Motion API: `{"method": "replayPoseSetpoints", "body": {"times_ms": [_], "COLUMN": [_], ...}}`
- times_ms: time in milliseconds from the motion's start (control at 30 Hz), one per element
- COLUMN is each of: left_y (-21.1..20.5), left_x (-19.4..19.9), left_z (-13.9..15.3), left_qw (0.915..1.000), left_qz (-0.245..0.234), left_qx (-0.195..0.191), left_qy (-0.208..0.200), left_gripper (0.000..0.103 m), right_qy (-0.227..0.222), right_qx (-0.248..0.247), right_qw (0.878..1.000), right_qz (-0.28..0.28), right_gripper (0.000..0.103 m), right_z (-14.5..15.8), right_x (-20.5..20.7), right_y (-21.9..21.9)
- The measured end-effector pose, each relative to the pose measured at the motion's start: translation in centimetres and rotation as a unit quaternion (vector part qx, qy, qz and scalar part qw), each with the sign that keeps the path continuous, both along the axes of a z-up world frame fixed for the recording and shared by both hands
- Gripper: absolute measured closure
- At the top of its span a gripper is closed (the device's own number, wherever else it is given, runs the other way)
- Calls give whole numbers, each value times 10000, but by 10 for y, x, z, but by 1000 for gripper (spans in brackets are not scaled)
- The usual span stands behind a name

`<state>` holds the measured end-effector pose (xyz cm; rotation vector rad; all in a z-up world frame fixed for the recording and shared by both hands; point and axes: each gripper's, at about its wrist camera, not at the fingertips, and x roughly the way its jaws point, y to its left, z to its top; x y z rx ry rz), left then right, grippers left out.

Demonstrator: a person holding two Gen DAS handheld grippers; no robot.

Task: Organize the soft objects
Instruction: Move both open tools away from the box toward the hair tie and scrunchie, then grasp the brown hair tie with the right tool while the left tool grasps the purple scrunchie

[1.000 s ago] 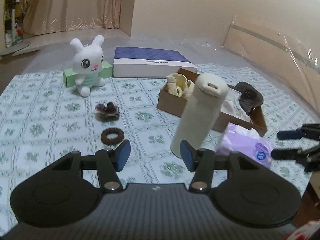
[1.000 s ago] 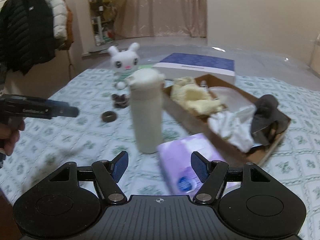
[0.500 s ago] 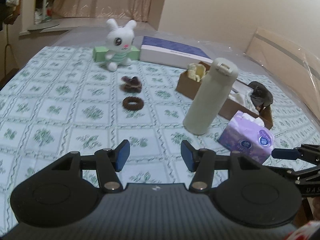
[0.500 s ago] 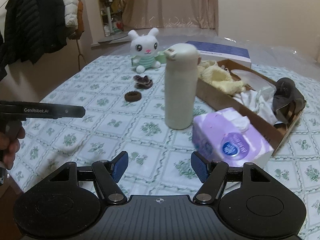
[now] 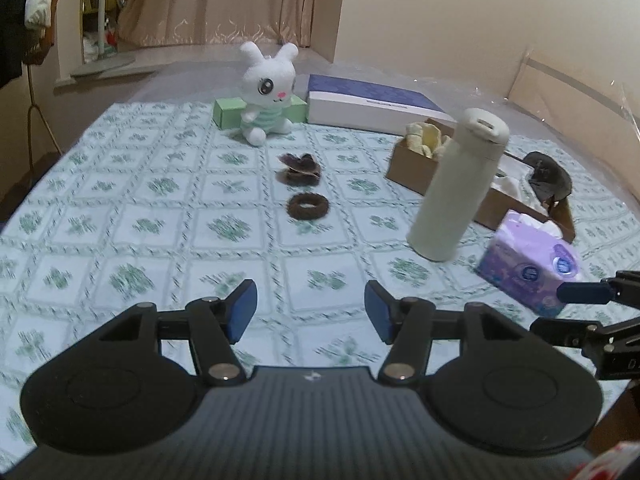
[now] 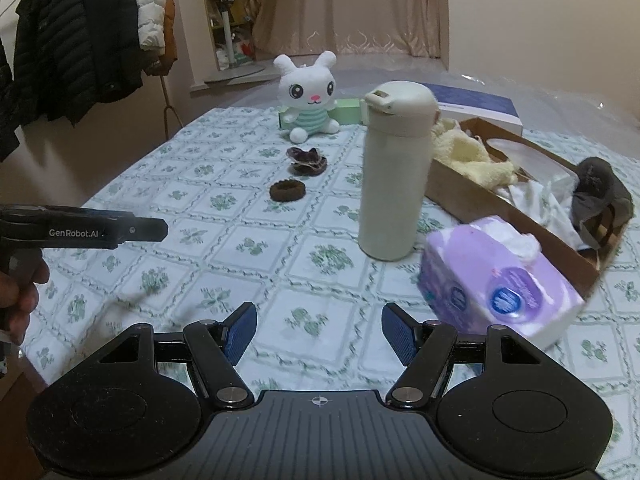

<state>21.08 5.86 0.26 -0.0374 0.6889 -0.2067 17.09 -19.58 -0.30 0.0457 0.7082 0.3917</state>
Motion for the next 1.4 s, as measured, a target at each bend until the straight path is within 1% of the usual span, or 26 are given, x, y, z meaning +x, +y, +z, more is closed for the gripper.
{"method": "replayPoseSetpoints", "body": {"times_ms": [167,333,400,500,567,633,700,800,833,1000,1167,1200,1233,1267,1300,1333,1400], "left_y": [27,49,58,68,72,74,75,72,72,72,68,67,66,65,65,64,62], "left_x": [26,69,88,117,137,155,172,194,201,226,238,239,240,241,242,243,244], "left_z": [0,-4,-8,-15,-20,-23,-27,-31,-33,-40,-46,-47,-48,-49,-50,-51,-53], "left_qw": [9996,9977,9978,9979,9972,9967,9960,9939,9934,9930,9918,9915,9912,9913,9914,9914,9910], "left_qz": [-59,-301,-385,-549,-672,-754,-819,-938,-972,-1025,-1140,-1168,-1184,-1182,-1180,-1192,-1219], "left_qx": [235,537,466,259,214,208,250,487,514,491,481,477,478,474,465,454,473], "left_qy": [-175,-277,-264,-230,-238,-231,-241,-321,-340,-333,-322,-328,-337,-335,-320,-296,-280], "left_gripper": [46,39,39,35,32,27,26,26,26,26,26,26,26,26,26,26,26], "right_qy": [-138,-278,-353,-395,-462,-495,-496,-473,-460,-436,-286,-292,-320,-363,-375,-389,-442], "right_qx": [-57,-90,-121,-166,-190,-238,-241,-292,-326,-432,-350,-355,-395,-429,-437,-445,-518], "right_qw": [9998,9993,9990,9989,9987,9985,9983,9982,9982,9980,9987,9987,9985,9982,9981,9980,9972], "right_qz": [91,238,246,186,66,-74,-191,-233,-219,-142,-227,-227,-223,-226,-231,-243,-318], "right_gripper": [34,34,34,34,33,30,29,29,29,29,31,40,48,51,58,69,84], "right_z": [-7,-20,-26,-37,-44,-50,-56,-64,-67,-80,-91,-91,-92,-92,-91,-91,-90], "right_x": [24,60,78,106,126,146,165,190,198,225,240,239,239,238,237,236,233], "right_y": [35,72,86,101,109,115,119,128,132,145,145,145,146,146,146,145,143]}}
